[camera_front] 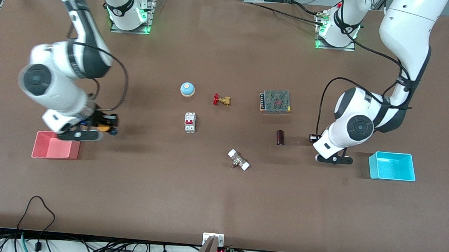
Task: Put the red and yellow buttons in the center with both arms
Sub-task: 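Lift the yellow button with the right gripper while the left gripper lifts the red, then set the yellow button down with the right gripper while the left gripper sets the red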
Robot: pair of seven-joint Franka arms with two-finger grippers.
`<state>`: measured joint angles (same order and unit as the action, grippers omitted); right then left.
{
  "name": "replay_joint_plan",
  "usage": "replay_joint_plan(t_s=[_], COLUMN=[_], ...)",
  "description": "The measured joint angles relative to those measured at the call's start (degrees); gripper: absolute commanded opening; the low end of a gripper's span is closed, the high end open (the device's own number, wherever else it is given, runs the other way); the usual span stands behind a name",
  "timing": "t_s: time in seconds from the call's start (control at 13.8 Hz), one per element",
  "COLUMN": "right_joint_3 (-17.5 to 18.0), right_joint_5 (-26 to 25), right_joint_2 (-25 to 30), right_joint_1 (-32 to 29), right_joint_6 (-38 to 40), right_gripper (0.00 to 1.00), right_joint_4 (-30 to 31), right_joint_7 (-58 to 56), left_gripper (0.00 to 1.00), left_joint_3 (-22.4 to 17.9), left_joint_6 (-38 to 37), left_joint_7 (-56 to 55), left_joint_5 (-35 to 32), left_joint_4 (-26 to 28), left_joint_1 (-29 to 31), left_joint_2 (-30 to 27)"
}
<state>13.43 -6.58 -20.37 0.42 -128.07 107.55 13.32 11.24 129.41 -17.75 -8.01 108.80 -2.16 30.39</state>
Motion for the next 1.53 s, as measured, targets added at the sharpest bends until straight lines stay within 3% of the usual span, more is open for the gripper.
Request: replay_joint_plan(t_s=[0.07,0.22,0.29,0.44,0.73,1.02,1.09,1.16,1.38,1.53], right_joint_3=[-0.01,-0.03,-0.08,-0.16,-0.16,-0.17,-0.17,-0.17,-0.41,-0.80], right_joint_5=[-0.01,-0.03,-0.04,-0.08,-0.12,-0.13,-0.13,-0.13,-0.05,1.77], right_joint_2=[-0.78,-2.32,-3.00,-3.93,-4.66,-4.74,-4.74,-4.73,-4.19,-2.17], right_joint_1=[1.19,2.07,2.08,2.09,2.14,2.14,2.14,2.14,1.95,1.45], right_joint_6=[-4.69,-12.86,-15.64,-18.26,-18.67,-18.83,-18.91,-18.96,-18.82,-13.60], right_gripper=[0.32,0.32,0.32,0.34,0.49,0.69,0.91,1.00,1.00,1.00], right_joint_4=[3.03,8.14,10.00,11.75,12.04,12.04,12.03,12.00,10.32,6.90], right_joint_7=[1.46,2.53,2.53,2.52,2.52,2.52,2.52,2.52,2.52,2.53], left_gripper=[0.52,0.92,1.00,1.00,1.00,1.00,1.00,1.00,1.00,1.00], left_joint_3=[0.00,-0.02,-0.04,-0.10,-0.13,-0.33,-0.47,-0.63,-0.71,-0.65], left_joint_6=[1.89,6.24,7.49,8.21,7.84,-1.43,-4.48,-7.23,-16.98,-26.17], left_joint_7=[-0.08,-0.13,-0.14,-0.13,-0.13,1.53,2.79,3.94,6.31,9.59], left_joint_5=[0.00,0.00,0.00,0.00,0.00,-0.02,-0.02,-0.02,-0.03,-0.03], left_joint_4=[1.39,3.67,4.38,4.72,4.58,1.67,0.16,-1.45,-7.44,-13.20], left_joint_1=[0.00,0.01,0.03,0.15,0.24,0.43,0.50,0.58,0.77,0.75], left_joint_2=[-0.01,-0.01,-0.01,-0.10,-2.41,-8.83,-10.31,-11.59,-15.29,-17.30])
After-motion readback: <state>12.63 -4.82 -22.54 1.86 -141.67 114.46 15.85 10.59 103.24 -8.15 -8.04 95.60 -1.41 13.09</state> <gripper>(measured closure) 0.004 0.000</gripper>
